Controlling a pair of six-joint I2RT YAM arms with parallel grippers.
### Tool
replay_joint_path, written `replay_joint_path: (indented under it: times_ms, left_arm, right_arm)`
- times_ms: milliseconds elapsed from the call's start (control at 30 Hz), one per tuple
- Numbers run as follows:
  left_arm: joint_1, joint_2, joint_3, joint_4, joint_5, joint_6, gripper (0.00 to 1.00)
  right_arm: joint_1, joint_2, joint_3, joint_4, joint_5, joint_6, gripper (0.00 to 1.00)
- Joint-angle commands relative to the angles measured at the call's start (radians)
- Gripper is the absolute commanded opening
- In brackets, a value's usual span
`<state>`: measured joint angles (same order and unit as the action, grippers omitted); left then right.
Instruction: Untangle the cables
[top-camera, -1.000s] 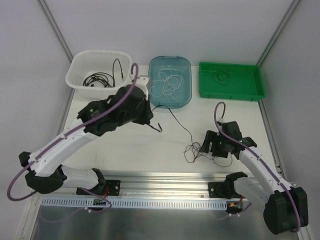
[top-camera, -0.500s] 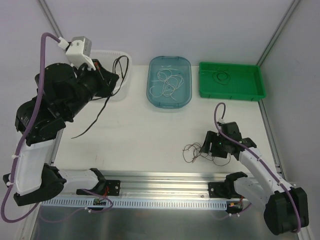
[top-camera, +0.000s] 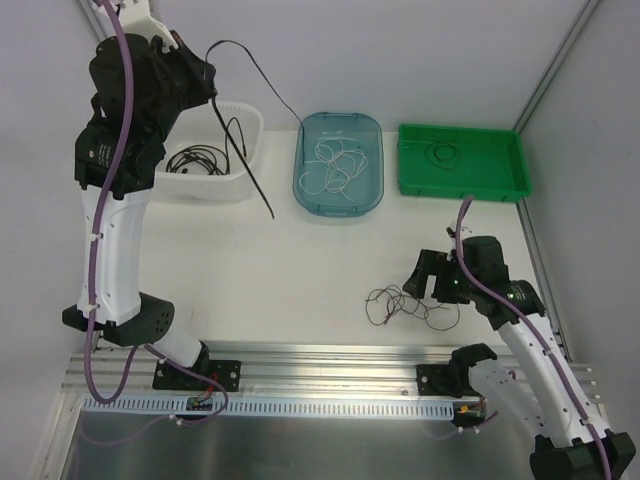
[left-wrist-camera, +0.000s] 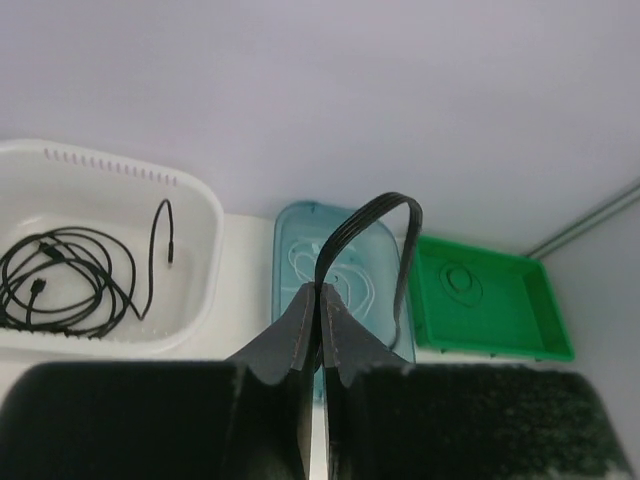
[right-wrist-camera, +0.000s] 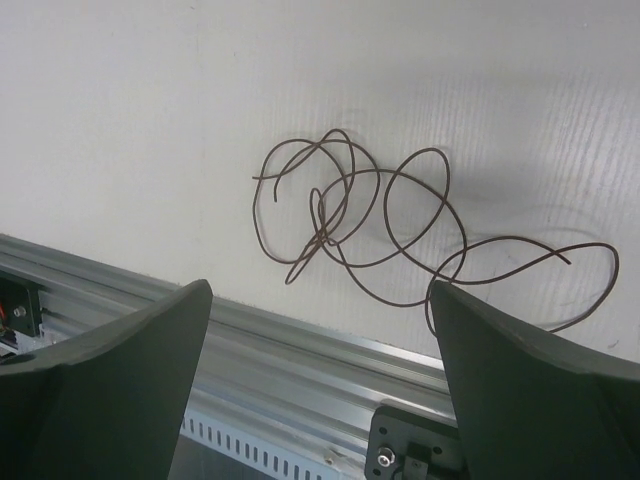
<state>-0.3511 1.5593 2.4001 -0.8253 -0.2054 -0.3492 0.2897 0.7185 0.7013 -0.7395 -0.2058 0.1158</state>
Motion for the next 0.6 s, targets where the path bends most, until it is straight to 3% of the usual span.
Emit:
replay_joint_path:
  times_ms: [0, 233, 333, 567]
  left_arm:
    - [0.052, -0.016, 0.019, 0.260, 0.044, -0.031, 0.00]
    - [0.156, 0.065, 0.007, 0.549, 0.058, -0.043, 0.00]
    - [0.205, 0.107, -0.070, 0.675, 0.037, -0.005, 0.00]
    - [0.366, 0.294, -0.122, 0.892, 0.164, -0.040, 0.00]
  right_arm:
    - [0.006, -0.027, 0.052, -0.072, -0.020, -0.047, 0.96]
    - [0.005, -0.005, 0.082, -0.074, -0.032, -0.076, 0.98]
    - [0.006, 0.018, 0.096, -0.064, -0.038, -0.090, 0.98]
    - [0.005, 0.078, 0.099, -0.046, -0.044, -0.110, 0.98]
